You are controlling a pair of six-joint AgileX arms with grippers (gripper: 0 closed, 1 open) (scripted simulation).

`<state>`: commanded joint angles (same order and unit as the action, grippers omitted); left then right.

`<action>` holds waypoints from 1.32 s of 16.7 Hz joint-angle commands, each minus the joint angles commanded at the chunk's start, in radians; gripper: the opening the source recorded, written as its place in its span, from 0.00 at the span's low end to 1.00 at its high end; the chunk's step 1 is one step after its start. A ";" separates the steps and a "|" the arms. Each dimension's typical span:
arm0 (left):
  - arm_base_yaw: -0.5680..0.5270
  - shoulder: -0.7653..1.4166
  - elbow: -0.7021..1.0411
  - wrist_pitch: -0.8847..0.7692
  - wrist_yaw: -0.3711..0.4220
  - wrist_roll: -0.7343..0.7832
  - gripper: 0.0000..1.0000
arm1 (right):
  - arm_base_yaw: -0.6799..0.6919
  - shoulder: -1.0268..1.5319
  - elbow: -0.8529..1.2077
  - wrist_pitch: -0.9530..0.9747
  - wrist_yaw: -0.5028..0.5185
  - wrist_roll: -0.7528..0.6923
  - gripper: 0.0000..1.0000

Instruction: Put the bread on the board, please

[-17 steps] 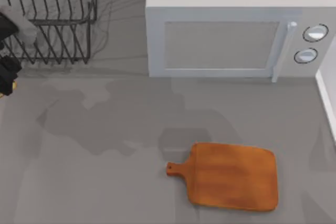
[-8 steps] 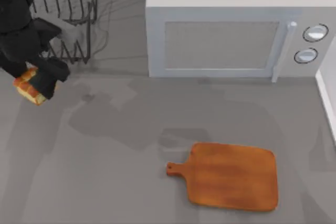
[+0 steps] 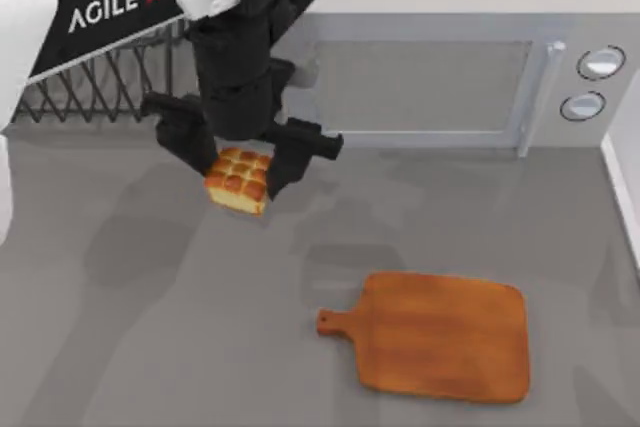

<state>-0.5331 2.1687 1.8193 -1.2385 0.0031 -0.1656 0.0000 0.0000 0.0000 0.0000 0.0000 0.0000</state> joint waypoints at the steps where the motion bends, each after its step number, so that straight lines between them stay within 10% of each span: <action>1: -0.052 0.015 0.012 -0.003 -0.001 -0.091 0.00 | 0.000 0.000 0.000 0.000 0.000 0.000 1.00; 10: -0.416 0.083 0.086 -0.002 -0.002 -0.728 0.00 | 0.000 0.000 0.000 0.000 0.000 0.000 1.00; 22: -0.441 0.075 0.050 0.046 -0.001 -0.786 0.00 | 0.000 0.000 0.000 0.000 0.000 0.000 1.00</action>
<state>-0.9742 2.2440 1.8696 -1.1928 0.0019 -0.9512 0.0000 0.0000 0.0000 0.0000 0.0000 0.0000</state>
